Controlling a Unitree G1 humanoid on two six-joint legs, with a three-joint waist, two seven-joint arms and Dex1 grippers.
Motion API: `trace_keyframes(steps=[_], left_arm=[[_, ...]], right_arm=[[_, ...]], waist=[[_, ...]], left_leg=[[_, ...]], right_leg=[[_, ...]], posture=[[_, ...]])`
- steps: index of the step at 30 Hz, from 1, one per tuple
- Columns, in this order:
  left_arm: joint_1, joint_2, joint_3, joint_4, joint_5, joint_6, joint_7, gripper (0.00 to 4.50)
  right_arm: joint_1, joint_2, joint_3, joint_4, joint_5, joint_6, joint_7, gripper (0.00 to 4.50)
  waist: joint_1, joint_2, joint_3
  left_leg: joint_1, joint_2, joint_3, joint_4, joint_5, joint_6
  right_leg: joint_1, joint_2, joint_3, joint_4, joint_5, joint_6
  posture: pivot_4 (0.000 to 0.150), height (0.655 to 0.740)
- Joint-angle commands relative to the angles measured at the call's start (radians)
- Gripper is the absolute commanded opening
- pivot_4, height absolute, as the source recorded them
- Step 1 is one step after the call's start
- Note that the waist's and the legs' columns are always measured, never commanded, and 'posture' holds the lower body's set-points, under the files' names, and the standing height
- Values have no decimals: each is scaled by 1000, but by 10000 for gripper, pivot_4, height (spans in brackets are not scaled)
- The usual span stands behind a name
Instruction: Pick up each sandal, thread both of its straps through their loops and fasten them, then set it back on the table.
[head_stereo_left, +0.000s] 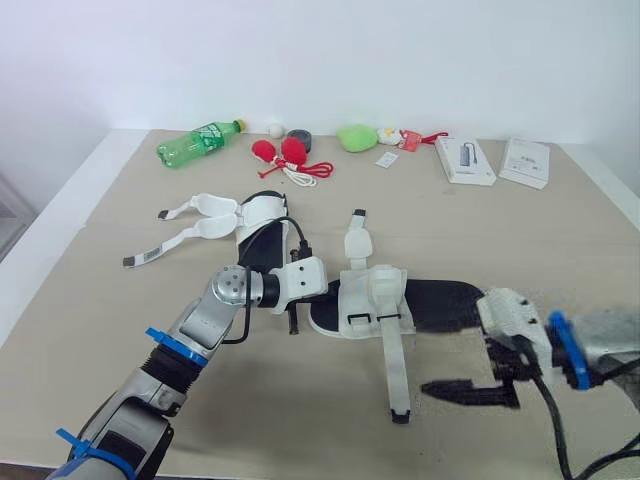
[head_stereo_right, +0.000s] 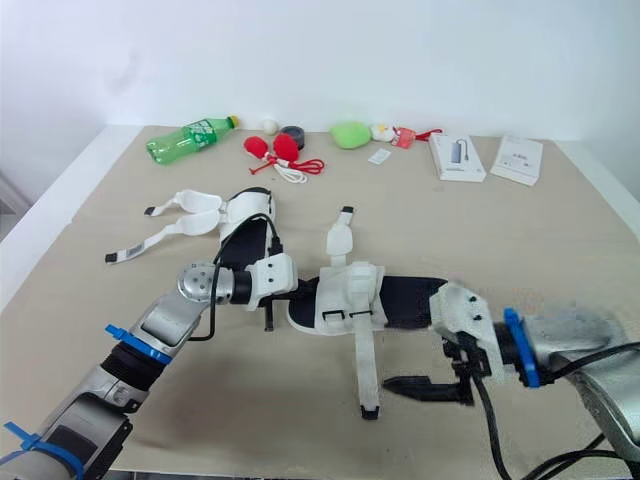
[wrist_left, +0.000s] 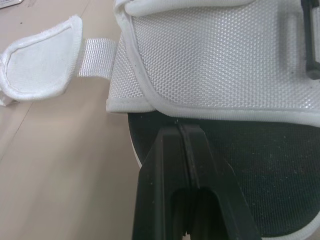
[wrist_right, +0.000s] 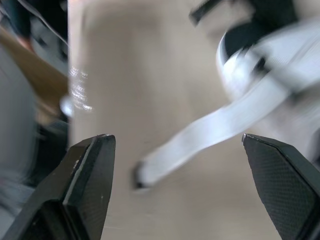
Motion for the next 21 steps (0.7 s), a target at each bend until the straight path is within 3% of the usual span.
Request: trace_keyframes(steps=[1,4,9,16,21], left_arm=[[-1,3,-14,20,13,-2,-16,0],[0,6,-12,23,13,-3,-17,0],[3,5,-13,21,14,0,-18,0],[3,2,-15,19,16,2,-21,0],[3,4,-12,16,17,5,-23,0]], right_arm=[[-110,83,39,178,-273,-714,139,44259],[-197,142,111,380,-413,-1224,175,44259],[-255,202,202,586,-553,-1671,83,44259],[-333,305,253,651,-769,-1749,-110,44259],[-358,294,303,614,-808,-1747,-228,44259]], waist=[[0,0,0],[0,2,0],[-1,2,0],[-1,2,0],[-1,2,0]], left_leg=[[0,0,0,0,0,0],[1,0,0,1,0,0],[2,0,1,1,0,-1],[8,1,4,0,2,-2],[10,1,7,0,2,-3]], right_leg=[[0,0,0,0,0,0],[1,1,1,0,2,3],[2,1,2,0,3,4],[6,0,4,1,3,-4],[7,-5,2,1,7,-10]], posture=[[1500,7400],[1500,7400],[1500,7400],[1500,7400],[1500,7400]])
